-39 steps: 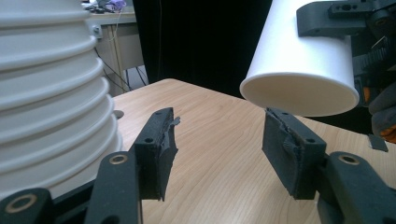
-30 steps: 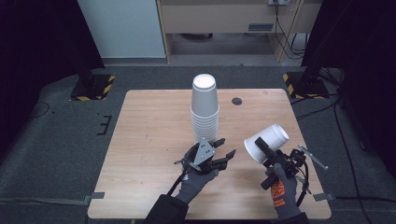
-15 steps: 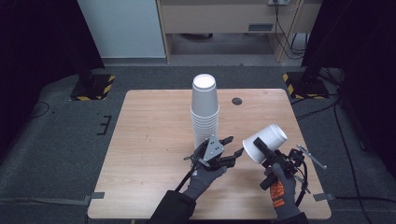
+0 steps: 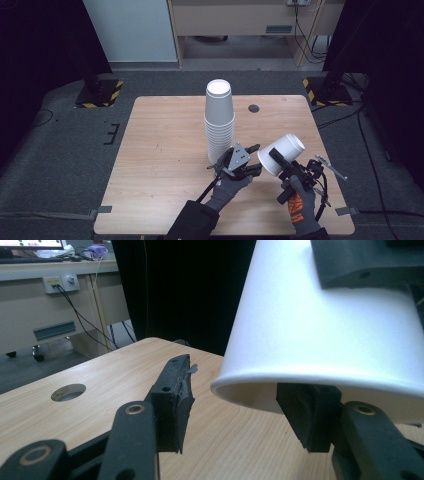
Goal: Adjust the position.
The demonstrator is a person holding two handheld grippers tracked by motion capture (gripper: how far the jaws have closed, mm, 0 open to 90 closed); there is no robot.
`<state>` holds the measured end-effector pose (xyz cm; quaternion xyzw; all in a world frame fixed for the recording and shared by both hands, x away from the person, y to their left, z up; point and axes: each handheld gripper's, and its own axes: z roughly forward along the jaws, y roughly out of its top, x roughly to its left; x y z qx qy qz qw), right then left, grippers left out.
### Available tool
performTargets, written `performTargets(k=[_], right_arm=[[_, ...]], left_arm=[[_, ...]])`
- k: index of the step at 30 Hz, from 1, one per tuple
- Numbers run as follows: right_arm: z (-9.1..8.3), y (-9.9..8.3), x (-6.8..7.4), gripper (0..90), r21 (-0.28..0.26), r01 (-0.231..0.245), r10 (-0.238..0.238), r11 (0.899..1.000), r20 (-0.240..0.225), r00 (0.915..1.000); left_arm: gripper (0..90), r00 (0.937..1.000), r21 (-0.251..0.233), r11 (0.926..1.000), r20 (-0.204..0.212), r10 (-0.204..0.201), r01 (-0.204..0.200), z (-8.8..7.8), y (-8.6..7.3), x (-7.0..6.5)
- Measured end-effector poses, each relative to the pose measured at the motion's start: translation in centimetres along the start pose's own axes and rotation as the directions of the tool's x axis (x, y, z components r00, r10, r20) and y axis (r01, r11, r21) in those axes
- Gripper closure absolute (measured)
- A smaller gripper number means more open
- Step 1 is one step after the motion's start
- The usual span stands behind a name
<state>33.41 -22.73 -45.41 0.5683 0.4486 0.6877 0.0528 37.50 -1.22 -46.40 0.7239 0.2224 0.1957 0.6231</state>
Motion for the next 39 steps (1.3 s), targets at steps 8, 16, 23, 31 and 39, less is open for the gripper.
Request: performTargets(k=[8, 16, 23, 31, 39], right_arm=[[0.3, -0.4, 0.1, 15.3, 0.024, 0.002, -0.002, 1.0, -0.011, 0.9999], [0.5, -0.5, 0.1, 15.2, 0.042, -0.003, 0.004, 0.999, -0.023, 0.9997], [0.5, -0.4, 0.1, 14.9, 0.053, -0.011, 0.013, 0.999, -0.037, 0.9992], [0.6, -0.3, -0.4, 13.7, 0.058, -0.021, 0.023, 0.998, -0.034, 0.9992], [0.6, -0.3, -0.5, 13.9, 0.059, -0.029, 0.032, 0.998, -0.038, 0.9988]], left_arm=[[55.6, 0.9999, -0.021, 0.9997, -0.009, 0.011, -0.011, 0.4, -0.1, -0.1], [65.1, 0.9995, -0.027, 0.9992, -0.014, 0.028, -0.028, 0.6, -0.1, -0.1], [75.6, 0.9984, -0.027, 0.9984, -0.028, 0.049, -0.05, 0.2, -0.2, 0.1], [82.2, 0.9976, -0.016, 0.9975, -0.005, 0.069, -0.069, -0.2, -0.7, -0.1], [82.4, 0.9982, -0.027, 0.9978, -0.003, 0.061, -0.061, -0.5, -0.6, 0.0]])
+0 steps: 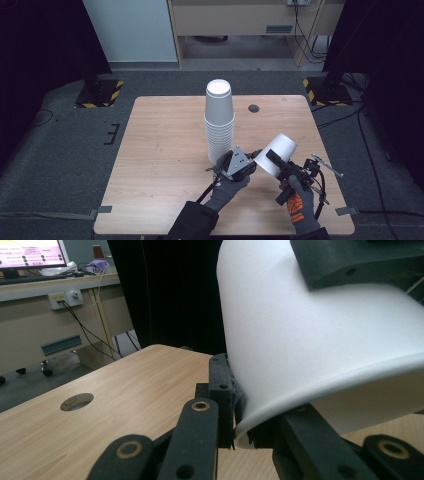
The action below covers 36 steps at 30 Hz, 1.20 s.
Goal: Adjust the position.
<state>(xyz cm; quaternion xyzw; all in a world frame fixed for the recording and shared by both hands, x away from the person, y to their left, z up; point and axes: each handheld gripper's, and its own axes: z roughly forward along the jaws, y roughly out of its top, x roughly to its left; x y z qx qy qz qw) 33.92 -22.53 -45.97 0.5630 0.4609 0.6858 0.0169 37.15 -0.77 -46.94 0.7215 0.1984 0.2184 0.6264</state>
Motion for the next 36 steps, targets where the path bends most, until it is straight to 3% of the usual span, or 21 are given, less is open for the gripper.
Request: performTargets(k=[3, 12, 23, 36], right_arm=[[0.0, -0.1, 0.1, 14.7, 0.01, -0.006, 0.006, 1.0, 0.003, 1.0], [-0.1, 0.2, -0.2, 13.4, 0.005, -0.03, 0.03, 1.0, -0.013, 0.9995], [0.1, 0.5, 0.0, 9.9, 0.004, 0.02, -0.02, 1.0, -0.017, 0.9996], [-0.1, 1.1, 0.0, 7.4, -0.02, 0.03, -0.031, 0.999, -0.02, 0.9993]], left_arm=[[78.6, 0.9999, -0.003, 1.0, -0.006, -0.009, 0.009, 0.2, 0.0, 0.1], [83.5, 0.9999, 0.006, 0.9999, 0.006, 0.009, -0.009, 0.0, 0.2, -0.2], [83.8, 0.9996, 0.024, 0.9997, 0.029, 0.0, -0.001, -1.3, 0.4, -0.1], [84.8, 0.999, 0.038, 0.9993, 0.043, -0.006, 0.005, -2.6, 0.9, -0.3]])
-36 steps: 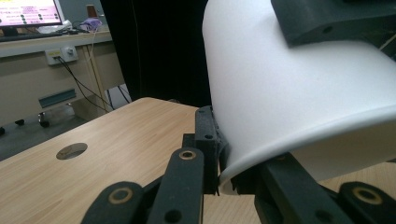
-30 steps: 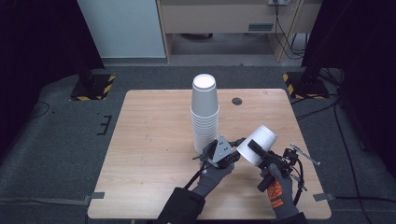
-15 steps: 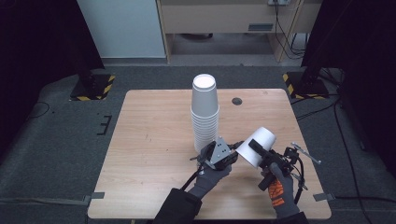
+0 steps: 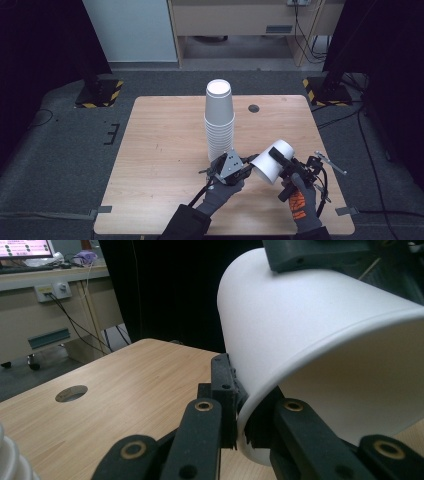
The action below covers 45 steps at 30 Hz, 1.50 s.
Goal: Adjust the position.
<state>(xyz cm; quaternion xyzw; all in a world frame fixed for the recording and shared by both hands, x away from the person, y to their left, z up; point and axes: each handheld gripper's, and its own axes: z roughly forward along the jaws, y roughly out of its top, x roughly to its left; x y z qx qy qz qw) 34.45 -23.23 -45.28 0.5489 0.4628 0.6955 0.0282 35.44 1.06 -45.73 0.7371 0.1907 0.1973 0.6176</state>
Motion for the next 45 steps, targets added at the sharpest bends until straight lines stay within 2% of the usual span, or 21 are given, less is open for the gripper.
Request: performTargets(k=[2, 4, 7, 12, 20, 24, 27, 32, 37, 38, 42, 45], right_arm=[[0.0, 0.1, -0.1, 9.5, -0.009, 0.007, -0.007, 1.0, 0.005, 1.0], [-0.5, 0.4, -0.5, 10.4, -0.041, 0.029, -0.028, 0.999, 0.038, 0.9989], [-0.7, 0.7, -0.8, 10.5, -0.055, 0.025, -0.022, 0.998, 0.054, 0.9983], [-1.1, 1.2, -1.4, 10.6, -0.072, 0.047, -0.041, 0.996, 0.087, 0.9954], [-1.9, 2.0, -2.4, 11.3, -0.111, 0.079, -0.063, 0.991, 0.142, 0.9878], [-2.1, 2.2, -2.9, 11.3, -0.108, 0.098, -0.078, 0.989, 0.171, 0.9822], [-2.1, 2.2, -3.1, 11.4, -0.091, 0.146, -0.125, 0.985, 0.21, 0.9697], [-2.0, 2.1, -3.1, 11.3, -0.067, 0.18, -0.16, 0.981, 0.231, 0.9597], [-1.9, 2.0, -3.2, 11.0, -0.031, 0.232, -0.216, 0.972, 0.265, 0.9398], [-1.8, 1.9, -3.3, 10.9, -0.022, 0.251, -0.236, 0.968, 0.274, 0.9324], [-1.8, 1.9, -3.3, 10.8, -0.015, 0.255, -0.241, 0.967, 0.279, 0.9297], [-1.7, 1.8, -3.4, 10.7, 0.002, 0.278, -0.267, 0.961, 0.291, 0.9188]], left_arm=[[85.0, 1.0, 0.008, 0.9999, 0.005, 0.006, -0.006, -0.3, 0.1, 0.0], [85.3, 0.9999, 0.012, 0.9999, 0.007, 0.011, -0.011, -0.7, 0.1, -0.1], [85.4, 0.9999, 0.019, 0.9997, 0.011, 0.013, -0.013, -1.2, 0.2, 0.0], [85.5, 0.9997, 0.03, 0.9995, 0.02, 0.013, -0.014, -1.9, 0.3, 0.0], [85.5, 0.9996, 0.041, 0.9991, 0.027, 0.008, -0.009, -3.4, 0.6, 0.1], [85.4, 0.9997, 0.038, 0.9993, 0.025, -0.004, 0.003, -4.1, 0.6, 0.4], [85.4, 0.9995, 0.035, 0.999, 0.016, -0.027, 0.026, -5.0, 0.5, 0.9], [85.4, 0.999, 0.037, 0.9983, 0.009, -0.044, 0.044, -6.1, 0.5, 1.3], [85.4, 0.9979, 0.037, 0.9973, 0.001, -0.064, 0.064, -7.4, 0.6, 1.9], [85.3, 0.9976, 0.034, 0.997, 0.0, -0.069, 0.069, -7.7, 0.6, 2.1], [85.3, 0.9958, 0.03, 0.9954, 0.004, -0.092, 0.091, -9.0, 0.5, 2.5], [85.3, 0.9949, 0.033, 0.9944, 0.011, -0.101, 0.1, -9.8, 0.4, 2.8]])
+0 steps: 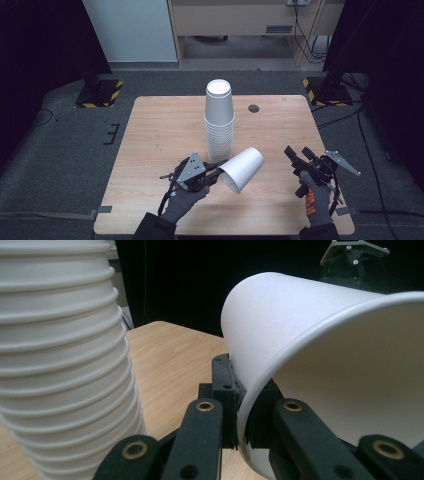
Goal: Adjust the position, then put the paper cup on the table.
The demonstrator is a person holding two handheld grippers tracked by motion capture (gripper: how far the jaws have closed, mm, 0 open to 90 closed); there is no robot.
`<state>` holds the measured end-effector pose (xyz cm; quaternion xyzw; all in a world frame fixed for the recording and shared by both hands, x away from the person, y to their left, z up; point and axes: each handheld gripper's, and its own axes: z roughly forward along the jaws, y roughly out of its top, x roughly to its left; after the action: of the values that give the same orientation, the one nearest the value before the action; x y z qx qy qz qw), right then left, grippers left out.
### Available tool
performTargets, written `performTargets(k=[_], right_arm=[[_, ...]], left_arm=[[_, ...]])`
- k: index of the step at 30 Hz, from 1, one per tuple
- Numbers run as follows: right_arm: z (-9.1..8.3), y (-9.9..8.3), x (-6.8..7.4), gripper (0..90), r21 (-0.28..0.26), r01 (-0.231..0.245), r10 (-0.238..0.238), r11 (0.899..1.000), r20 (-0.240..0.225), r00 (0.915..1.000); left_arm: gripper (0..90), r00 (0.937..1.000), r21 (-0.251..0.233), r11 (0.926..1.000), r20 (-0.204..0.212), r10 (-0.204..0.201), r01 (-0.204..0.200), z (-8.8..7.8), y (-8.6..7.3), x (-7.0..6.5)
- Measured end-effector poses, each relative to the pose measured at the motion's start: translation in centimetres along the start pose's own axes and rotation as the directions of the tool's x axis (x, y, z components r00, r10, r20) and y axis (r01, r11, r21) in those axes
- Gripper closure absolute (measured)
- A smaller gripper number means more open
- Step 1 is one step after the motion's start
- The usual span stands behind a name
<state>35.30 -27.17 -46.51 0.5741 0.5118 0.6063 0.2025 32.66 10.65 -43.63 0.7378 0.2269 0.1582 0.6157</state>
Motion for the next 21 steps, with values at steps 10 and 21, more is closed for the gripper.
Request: performTargets(k=[10, 21], right_arm=[[0.3, -0.4, 0.2, 10.4, 0.047, 0.061, -0.062, 0.997, 0.017, 0.9979], [0.5, -0.6, 0.3, 10.5, 0.074, 0.109, -0.112, 0.991, 0.036, 0.9931]], left_arm=[[85.3, 0.9996, 0.029, 0.9993, 0.01, -0.025, 0.024, -2.4, -0.8, 0.8], [85.3, 0.9957, 0.073, 0.9949, -0.066, -0.065, 0.069, -5.7, -2.9, 2.5]])
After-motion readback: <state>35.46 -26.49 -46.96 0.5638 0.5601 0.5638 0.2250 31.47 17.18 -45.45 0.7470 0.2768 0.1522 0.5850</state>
